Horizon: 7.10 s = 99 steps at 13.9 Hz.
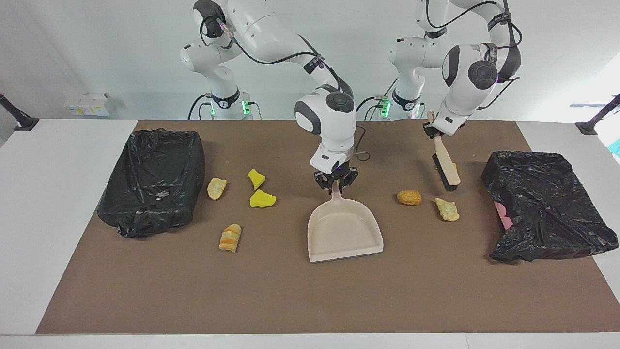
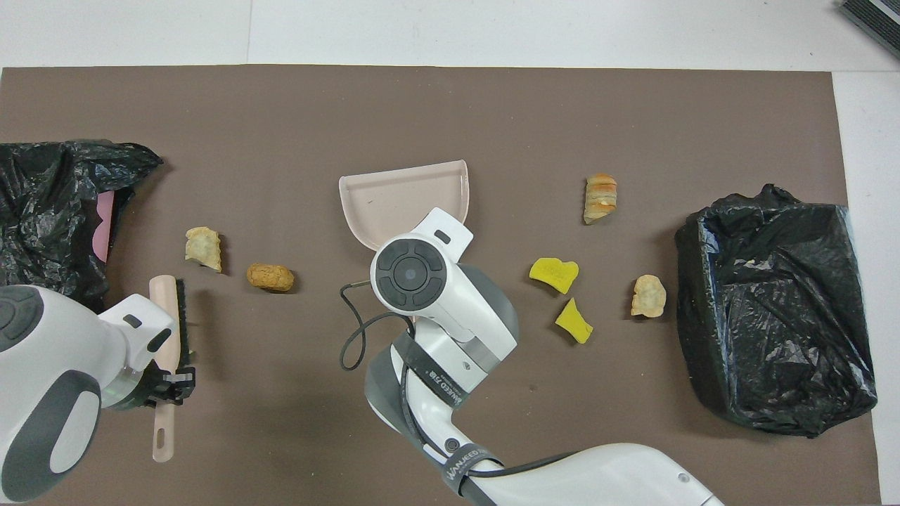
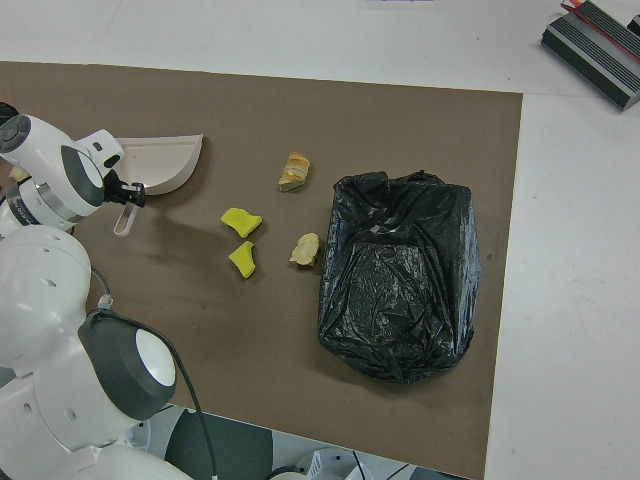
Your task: Sweep and dump trash in bin
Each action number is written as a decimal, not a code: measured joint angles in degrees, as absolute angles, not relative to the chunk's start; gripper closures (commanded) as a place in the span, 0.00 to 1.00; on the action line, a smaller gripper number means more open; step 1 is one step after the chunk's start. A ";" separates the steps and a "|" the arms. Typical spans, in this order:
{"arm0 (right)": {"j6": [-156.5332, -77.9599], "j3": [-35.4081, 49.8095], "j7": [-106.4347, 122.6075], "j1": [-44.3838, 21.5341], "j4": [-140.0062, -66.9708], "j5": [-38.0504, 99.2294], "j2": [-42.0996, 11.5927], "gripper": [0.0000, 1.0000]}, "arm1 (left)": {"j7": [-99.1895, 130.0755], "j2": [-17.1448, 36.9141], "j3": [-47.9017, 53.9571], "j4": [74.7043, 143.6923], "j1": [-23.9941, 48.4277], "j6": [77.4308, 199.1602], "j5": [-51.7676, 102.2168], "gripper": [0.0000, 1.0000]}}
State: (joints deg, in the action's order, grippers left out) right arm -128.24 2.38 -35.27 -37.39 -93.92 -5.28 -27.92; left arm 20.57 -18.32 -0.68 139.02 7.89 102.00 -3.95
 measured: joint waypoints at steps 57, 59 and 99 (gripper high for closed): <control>-114.63 2.11 61.99 -25.10 -97.45 -5.84 -21.48 1.00 | 13.24 -2.51 -0.13 130.96 11.16 112.71 5.89 1.00; -114.63 2.11 61.95 -25.10 -97.62 -5.84 -21.34 1.00 | 19.96 -2.76 0.01 131.09 15.12 112.90 9.10 1.00; -114.69 2.13 61.46 -25.07 -100.77 -5.84 -19.64 1.00 | 28.87 6.55 0.83 117.44 26.74 117.00 16.40 1.00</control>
State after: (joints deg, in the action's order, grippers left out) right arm -114.69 2.13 61.46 -25.07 -100.77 -5.84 -19.64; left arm 28.87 6.55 0.83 117.44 26.74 117.00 16.40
